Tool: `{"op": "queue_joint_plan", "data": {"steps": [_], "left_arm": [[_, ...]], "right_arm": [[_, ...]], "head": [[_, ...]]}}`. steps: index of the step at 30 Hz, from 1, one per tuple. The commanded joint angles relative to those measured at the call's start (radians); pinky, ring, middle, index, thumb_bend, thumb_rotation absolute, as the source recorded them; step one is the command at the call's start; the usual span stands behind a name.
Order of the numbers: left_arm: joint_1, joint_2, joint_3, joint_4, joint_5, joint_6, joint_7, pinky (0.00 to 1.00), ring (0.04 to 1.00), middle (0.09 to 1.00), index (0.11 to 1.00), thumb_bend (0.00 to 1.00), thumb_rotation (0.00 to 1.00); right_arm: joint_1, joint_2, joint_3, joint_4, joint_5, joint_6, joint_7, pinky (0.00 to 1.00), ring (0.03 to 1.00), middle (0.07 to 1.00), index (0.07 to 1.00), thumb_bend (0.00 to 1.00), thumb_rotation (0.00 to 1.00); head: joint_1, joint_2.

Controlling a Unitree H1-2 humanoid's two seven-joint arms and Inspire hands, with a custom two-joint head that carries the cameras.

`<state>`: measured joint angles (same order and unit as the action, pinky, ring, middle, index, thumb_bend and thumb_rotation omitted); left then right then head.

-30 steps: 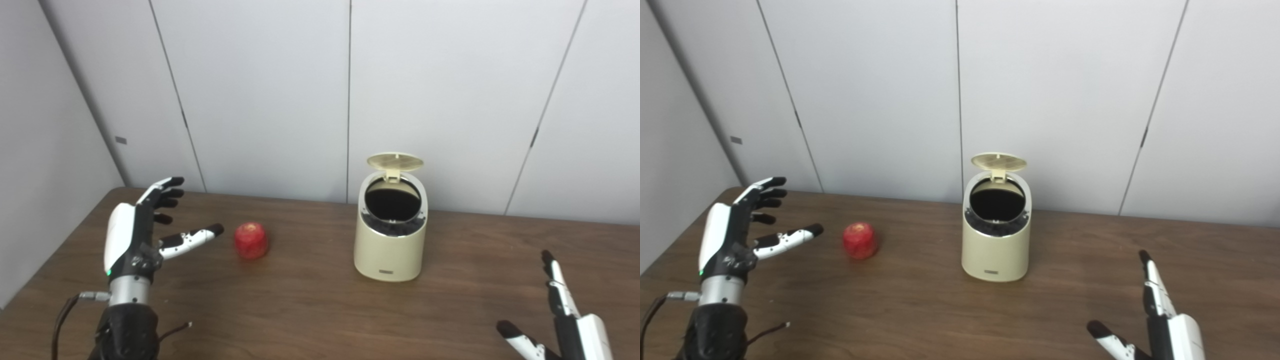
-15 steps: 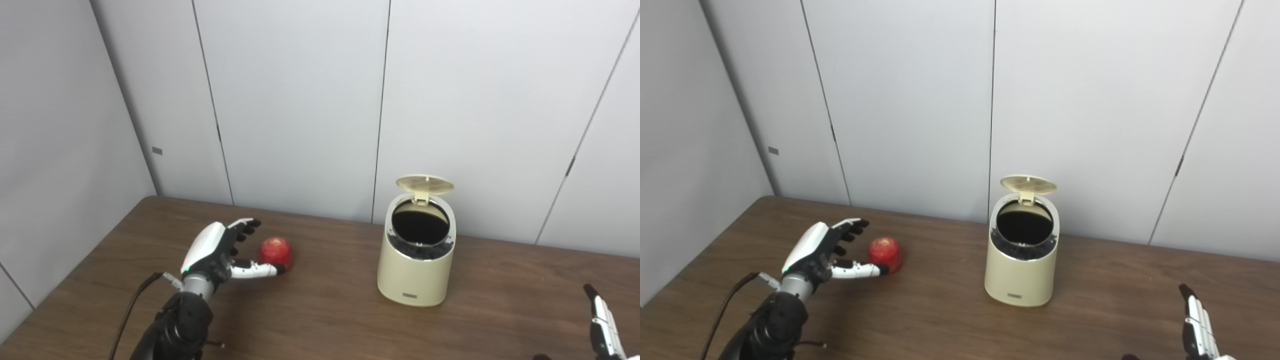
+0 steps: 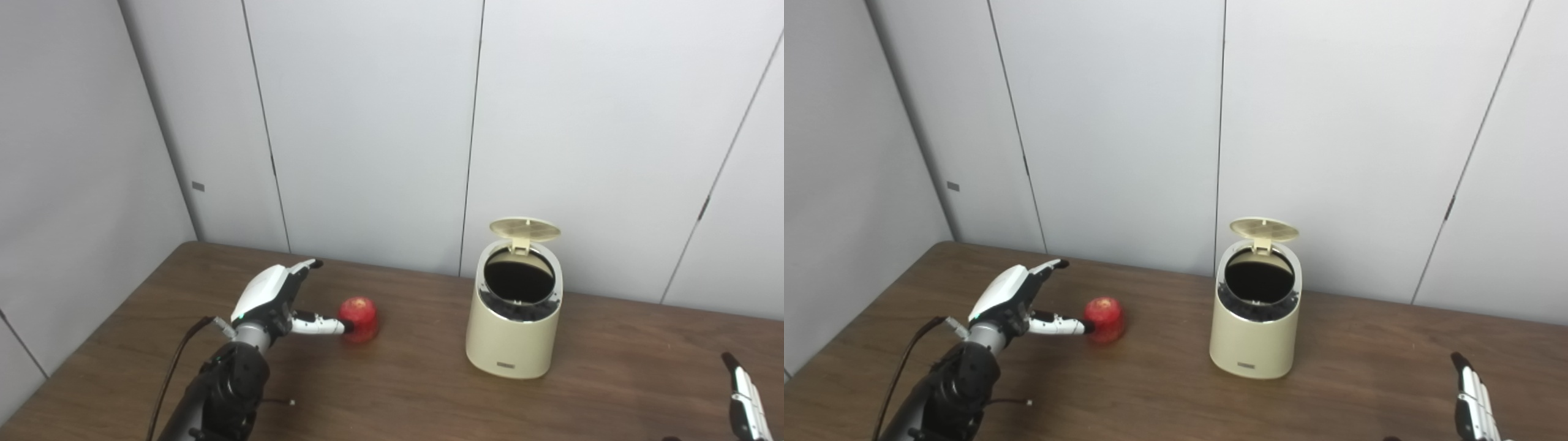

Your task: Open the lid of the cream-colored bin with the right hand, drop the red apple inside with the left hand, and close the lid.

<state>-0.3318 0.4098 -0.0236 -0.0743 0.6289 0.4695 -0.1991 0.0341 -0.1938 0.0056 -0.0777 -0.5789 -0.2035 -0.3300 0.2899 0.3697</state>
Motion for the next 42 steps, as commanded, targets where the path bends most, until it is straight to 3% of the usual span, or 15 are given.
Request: {"op": "queue_joint_plan", "data": {"steps": [1,9,17,28,30,34,40,42], "left_arm": [[-0.043,0.019,0.031,-0.004,0.02,0.0,0.031,1.0,0.992,0.968,0.954,1.0,0.35],[-0.041,0.013,0.057,-0.016,0.05,0.0,0.027,1.0,0.995,0.971,0.961,1.0,0.31],[-0.041,0.04,0.006,0.008,0.026,-0.024,0.008,1.0,0.948,0.938,0.942,1.0,0.34],[-0.047,0.03,-0.048,0.034,0.0,-0.021,-0.01,0.97,0.915,0.919,0.908,1.0,0.35],[-0.047,0.031,-0.059,0.043,-0.002,-0.025,-0.006,0.99,0.917,0.915,0.909,1.0,0.34],[-0.05,0.026,-0.058,0.049,-0.021,-0.018,-0.005,1.0,0.933,0.923,0.913,1.0,0.33],[-0.059,0.016,-0.048,0.056,-0.053,-0.004,-0.007,1.0,0.954,0.939,0.927,1.0,0.3],[-0.062,0.014,-0.047,0.059,-0.057,-0.004,-0.007,0.95,0.962,0.944,0.932,1.0,0.3]], "right_arm": [[0.021,-0.036,-0.016,0.052,-0.015,-0.015,-0.007,0.96,1.0,1.0,1.0,0.82,0.98],[0.026,-0.037,-0.014,0.053,-0.008,-0.01,0.0,0.97,1.0,1.0,1.0,0.83,0.97],[0.026,-0.032,-0.01,0.057,-0.011,-0.003,0.002,0.98,1.0,1.0,1.0,0.83,0.97],[0.02,-0.032,-0.011,0.07,-0.017,-0.002,-0.003,0.98,1.0,1.0,1.0,0.85,0.97],[0.016,-0.033,-0.013,0.077,-0.019,-0.013,-0.014,0.94,0.999,1.0,1.0,0.83,0.96],[0.009,-0.033,-0.021,0.103,0.001,-0.039,-0.031,0.93,0.99,1.0,1.0,0.85,0.95],[0.012,-0.036,-0.015,0.093,-0.007,-0.015,-0.017,0.94,0.998,1.0,1.0,0.86,0.97],[0.014,-0.035,-0.016,0.093,-0.003,-0.013,-0.015,0.94,1.0,1.0,1.0,0.85,0.96]], "head": [[0.001,0.0],[0.0,-0.003],[-0.009,-0.02],[-0.011,-0.026],[-0.012,-0.029],[-0.013,-0.04],[-0.016,-0.039],[-0.016,-0.039]]}}
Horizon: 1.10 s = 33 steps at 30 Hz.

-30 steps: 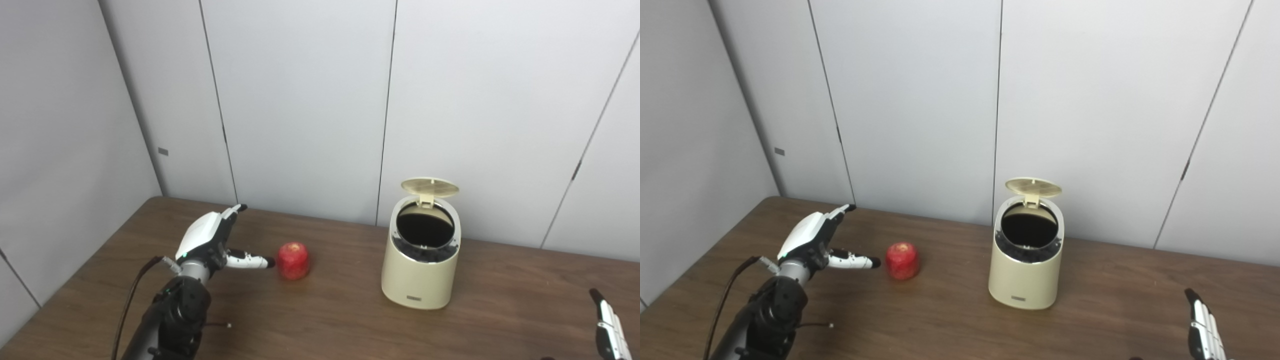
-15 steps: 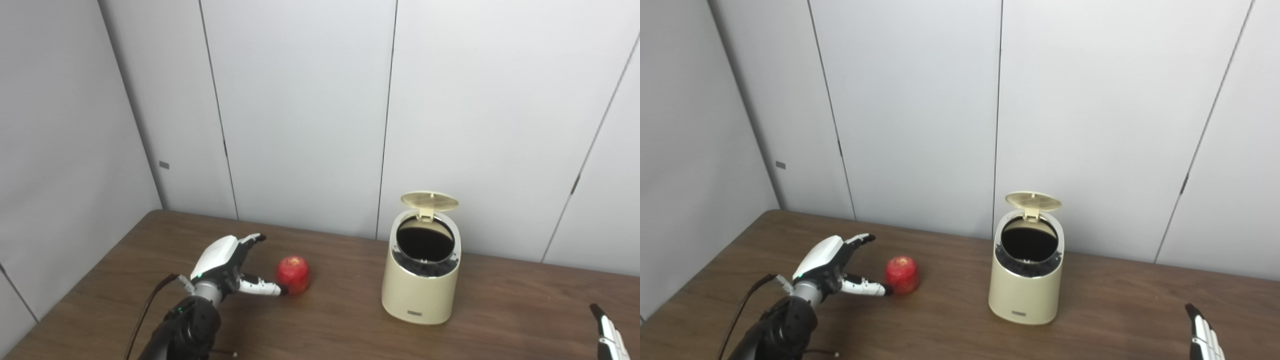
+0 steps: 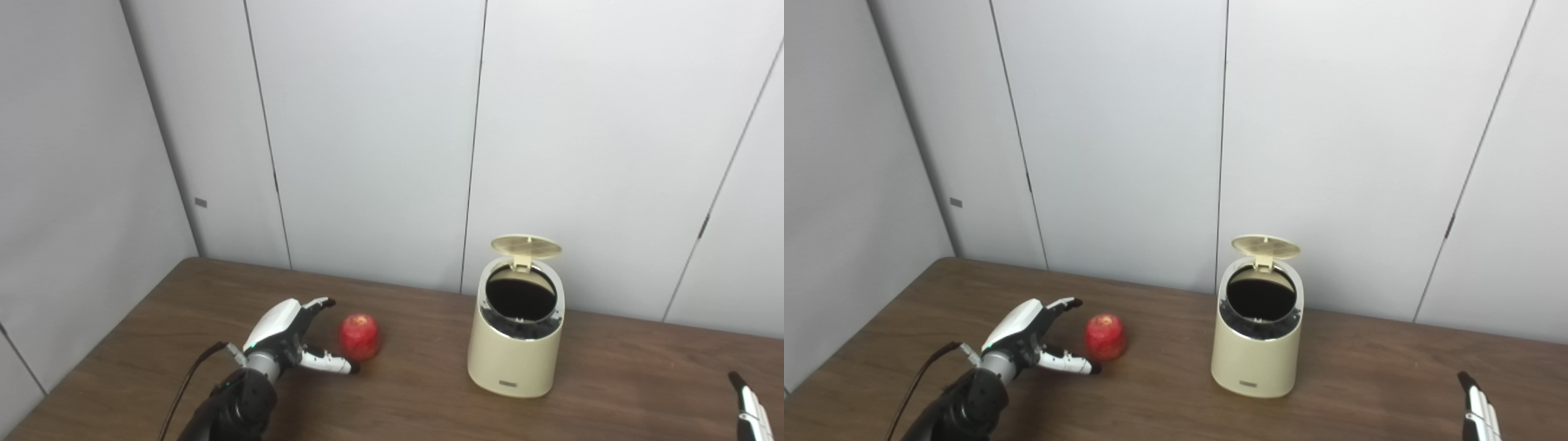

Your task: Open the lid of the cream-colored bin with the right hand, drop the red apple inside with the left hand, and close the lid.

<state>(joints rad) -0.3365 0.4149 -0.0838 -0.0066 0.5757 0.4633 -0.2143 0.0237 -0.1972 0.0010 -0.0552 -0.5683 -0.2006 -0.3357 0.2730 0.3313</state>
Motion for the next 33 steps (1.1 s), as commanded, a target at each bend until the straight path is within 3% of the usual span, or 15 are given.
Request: {"op": "queue_joint_plan", "data": {"steps": [1,4,13,17,22,26,33], "left_arm": [[-0.06,0.01,0.012,-0.007,-0.006,0.001,0.007,0.94,0.964,0.946,0.933,1.0,0.3],[-0.066,0.006,0.015,-0.004,-0.021,0.001,0.009,0.88,0.977,0.953,0.935,1.0,0.29],[-0.101,0.013,-0.005,0.034,-0.023,-0.001,0.013,0.89,0.978,0.956,0.926,1.0,0.27],[-0.122,0.021,-0.019,0.05,-0.014,-0.003,0.011,0.81,0.937,0.937,0.915,1.0,0.27],[-0.143,0.024,-0.032,0.066,-0.012,-0.003,0.008,0.9,0.924,0.93,0.908,1.0,0.28],[-0.149,0.023,-0.037,0.069,-0.012,-0.002,0.008,0.77,0.921,0.926,0.898,1.0,0.27],[-0.148,0.019,-0.041,0.076,-0.024,-0.023,0.02,0.73,0.888,0.898,0.876,1.0,0.25]], "right_arm": [[0.025,-0.031,-0.012,0.069,-0.014,-0.013,-0.009,0.94,1.0,1.0,1.0,0.85,0.96],[0.026,-0.029,-0.01,0.067,-0.02,-0.011,-0.011,0.93,0.998,1.0,1.0,0.85,0.96],[0.032,-0.028,-0.005,0.06,-0.019,-0.006,0.001,1.0,1.0,1.0,1.0,0.85,0.96],[0.031,-0.027,-0.003,0.061,-0.019,-0.005,0.003,1.0,1.0,1.0,1.0,0.84,0.96],[0.03,-0.024,-0.003,0.06,-0.021,0.004,0.004,1.0,1.0,1.0,1.0,0.85,0.96],[0.031,-0.021,-0.001,0.055,-0.027,0.012,0.002,1.0,1.0,1.0,1.0,0.86,0.97],[0.028,-0.022,0.005,0.058,-0.029,0.021,-0.002,1.0,1.0,1.0,1.0,0.89,0.99]], "head": [[0.0,0.001],[-0.002,0.001],[-0.01,0.01],[-0.016,0.008],[-0.018,0.008],[-0.02,0.007],[-0.025,0.009]]}}
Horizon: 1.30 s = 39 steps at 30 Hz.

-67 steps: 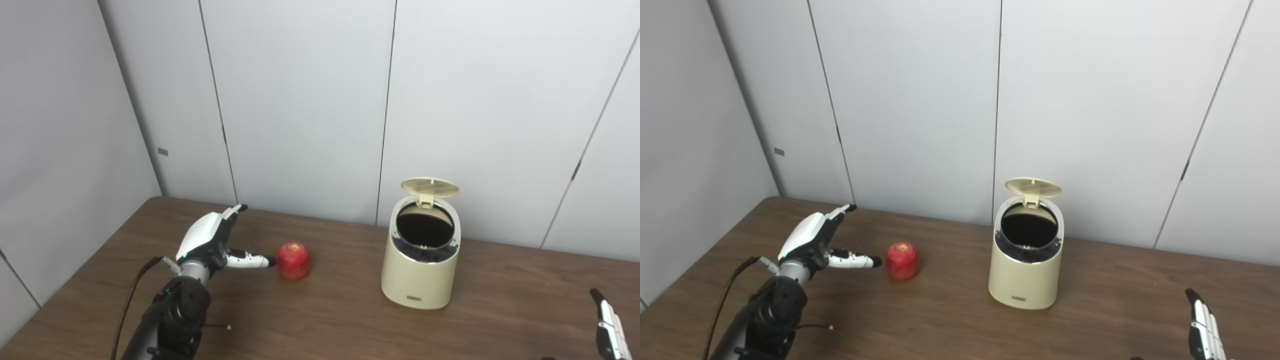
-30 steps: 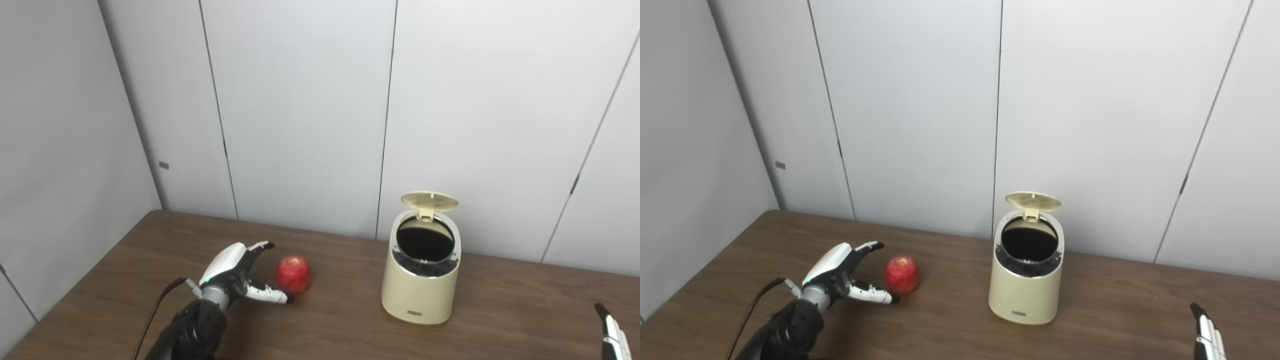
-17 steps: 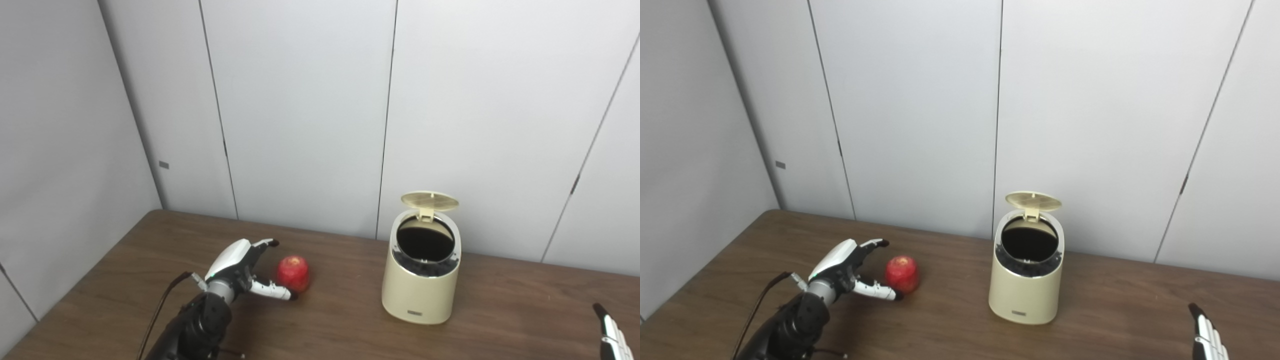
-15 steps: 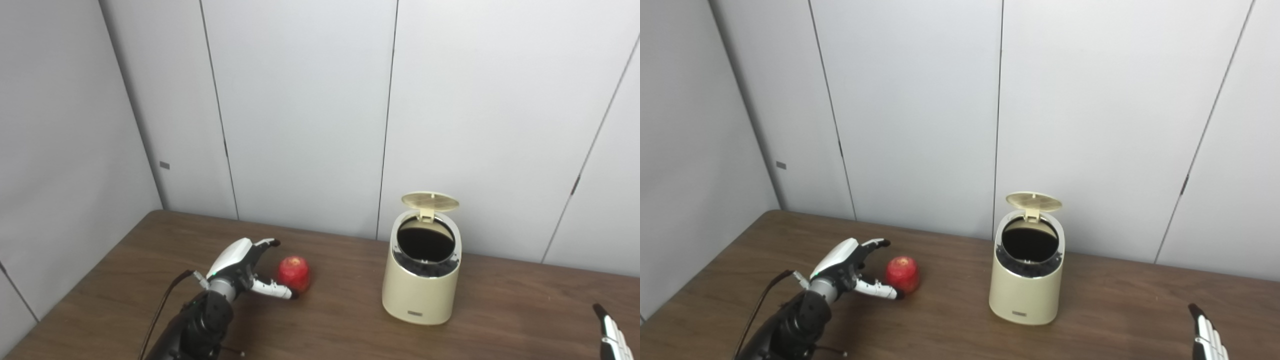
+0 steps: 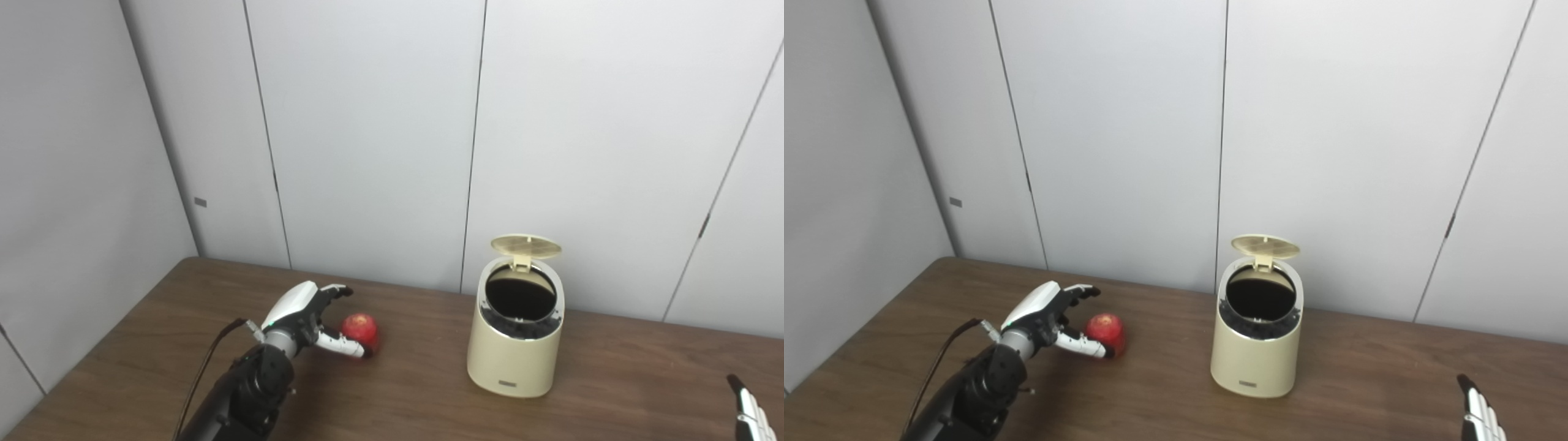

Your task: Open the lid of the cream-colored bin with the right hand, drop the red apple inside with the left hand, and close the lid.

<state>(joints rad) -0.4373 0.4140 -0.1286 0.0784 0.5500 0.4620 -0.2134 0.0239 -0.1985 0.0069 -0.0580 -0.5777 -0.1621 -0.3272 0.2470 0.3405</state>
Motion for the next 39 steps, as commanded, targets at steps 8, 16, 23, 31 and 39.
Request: {"op": "queue_joint_plan", "data": {"steps": [8,16,23,31,39], "left_arm": [[-0.037,0.021,-0.015,-0.015,0.0,-0.01,-0.005,0.74,0.88,0.877,0.874,1.0,0.27],[-0.042,0.024,-0.043,0.009,0.008,-0.018,-0.014,0.8,0.902,0.889,0.858,1.0,0.24],[-0.048,0.038,-0.085,0.038,0.049,-0.067,0.006,0.97,0.848,0.83,0.809,1.0,0.16],[-0.033,-0.031,-0.064,0.118,0.174,-0.135,0.342,0.39,0.435,0.513,0.552,0.58,0.0],[-0.028,-0.045,-0.024,0.158,0.129,-0.228,0.417,0.35,0.42,0.496,0.501,0.5,0.0]], "right_arm": [[0.026,-0.024,0.0,0.07,-0.02,-0.018,-0.013,1.0,1.0,1.0,1.0,0.88,1.0],[0.031,-0.021,0.0,0.061,-0.024,-0.009,-0.013,1.0,1.0,1.0,1.0,0.92,1.0],[0.031,-0.017,-0.002,0.058,-0.013,-0.005,-0.008,1.0,1.0,1.0,1.0,0.95,1.0],[0.031,-0.016,-0.004,0.058,-0.003,-0.001,-0.006,1.0,1.0,1.0,1.0,0.97,1.0],[0.032,-0.015,0.001,0.056,-0.007,-0.002,-0.005,1.0,1.0,1.0,1.0,0.98,1.0]], "head": [[-0.003,0.004],[-0.008,0.008],[-0.013,0.011],[-0.016,0.01],[-0.016,0.006]]}}
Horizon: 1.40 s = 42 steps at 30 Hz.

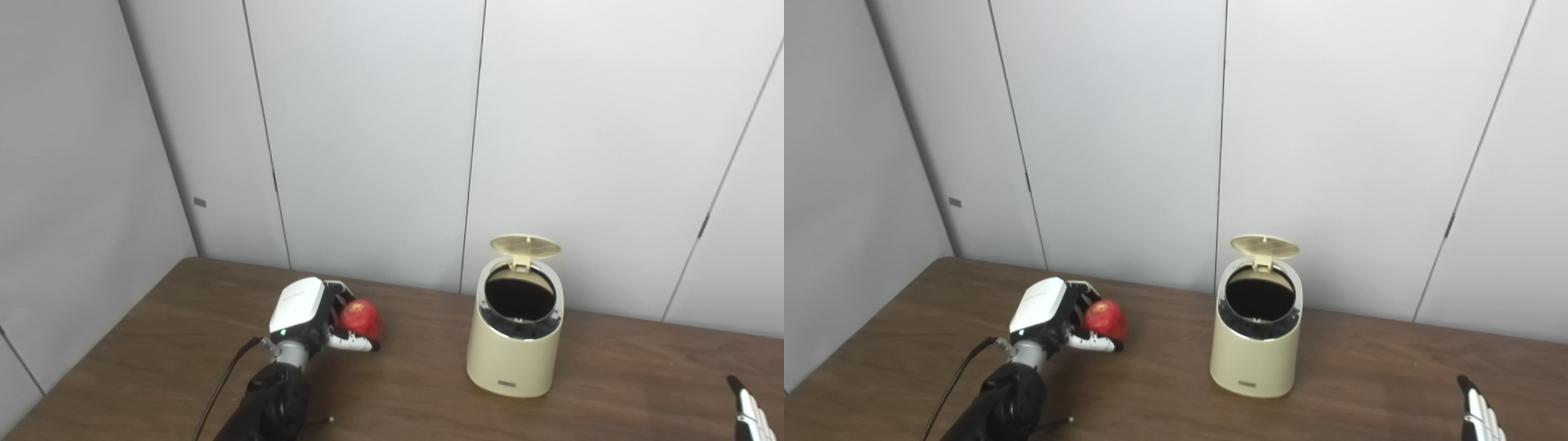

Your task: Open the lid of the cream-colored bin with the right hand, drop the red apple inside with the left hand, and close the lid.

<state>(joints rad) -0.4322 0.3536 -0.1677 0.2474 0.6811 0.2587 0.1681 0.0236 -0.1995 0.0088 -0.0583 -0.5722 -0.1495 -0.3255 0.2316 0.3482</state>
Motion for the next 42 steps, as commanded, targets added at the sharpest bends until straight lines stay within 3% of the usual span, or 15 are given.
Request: {"op": "queue_joint_plan", "data": {"steps": [1,7,12,20,24,29,32,42], "left_arm": [[-0.032,0.014,0.019,-0.013,-0.004,-0.028,0.035,0.35,0.422,0.497,0.498,0.5,0.0],[-0.021,0.003,0.038,-0.038,-0.033,-0.035,0.022,0.36,0.423,0.5,0.496,0.5,0.0],[-0.006,-0.019,0.058,-0.124,-0.066,-0.052,0.022,0.36,0.43,0.496,0.489,0.5,0.0],[0.002,-0.122,0.082,-0.329,-0.219,-0.099,-0.043,0.35,0.447,0.489,0.477,0.5,0.0],[-0.014,-0.177,0.084,-0.356,-0.236,-0.121,-0.035,0.35,0.444,0.485,0.483,0.5,0.0],[-0.036,-0.267,0.088,-0.324,-0.263,-0.179,0.003,0.34,0.435,0.475,0.496,0.5,0.0],[-0.044,-0.304,0.082,-0.302,-0.269,-0.217,0.019,0.34,0.437,0.477,0.495,0.5,0.0],[-0.103,-0.368,0.068,-0.19,-0.233,-0.267,0.067,0.32,0.422,0.478,0.502,0.5,0.0]], "right_arm": [[0.033,-0.014,0.0,0.057,-0.013,-0.016,-0.008,1.0,1.0,1.0,1.0,0.98,1.0],[0.029,-0.007,0.006,0.071,-0.018,-0.017,-0.015,1.0,1.0,1.0,1.0,0.97,1.0],[0.023,0.01,0.01,0.078,-0.01,-0.006,-0.013,1.0,1.0,1.0,1.0,0.98,1.0],[0.001,0.027,0.025,0.11,-0.033,0.0,-0.033,0.86,0.974,1.0,1.0,0.92,0.97],[-0.012,0.033,0.031,0.124,-0.044,0.005,-0.045,0.81,0.942,1.0,1.0,0.95,0.97],[-0.025,0.034,0.043,0.143,-0.045,-0.004,-0.062,0.87,0.959,1.0,1.0,0.91,0.94],[-0.03,0.033,0.049,0.154,-0.051,-0.007,-0.076,0.84,0.953,1.0,1.0,0.91,0.94],[-0.042,0.027,0.071,0.173,-0.056,-0.027,-0.115,0.81,0.928,0.979,1.0,0.87,0.91]], "head": [[0.0,-0.001],[-0.011,-0.021],[-0.035,-0.039],[-0.105,-0.064],[-0.128,-0.059],[-0.157,-0.069],[-0.176,-0.072],[-0.191,-0.075]]}}
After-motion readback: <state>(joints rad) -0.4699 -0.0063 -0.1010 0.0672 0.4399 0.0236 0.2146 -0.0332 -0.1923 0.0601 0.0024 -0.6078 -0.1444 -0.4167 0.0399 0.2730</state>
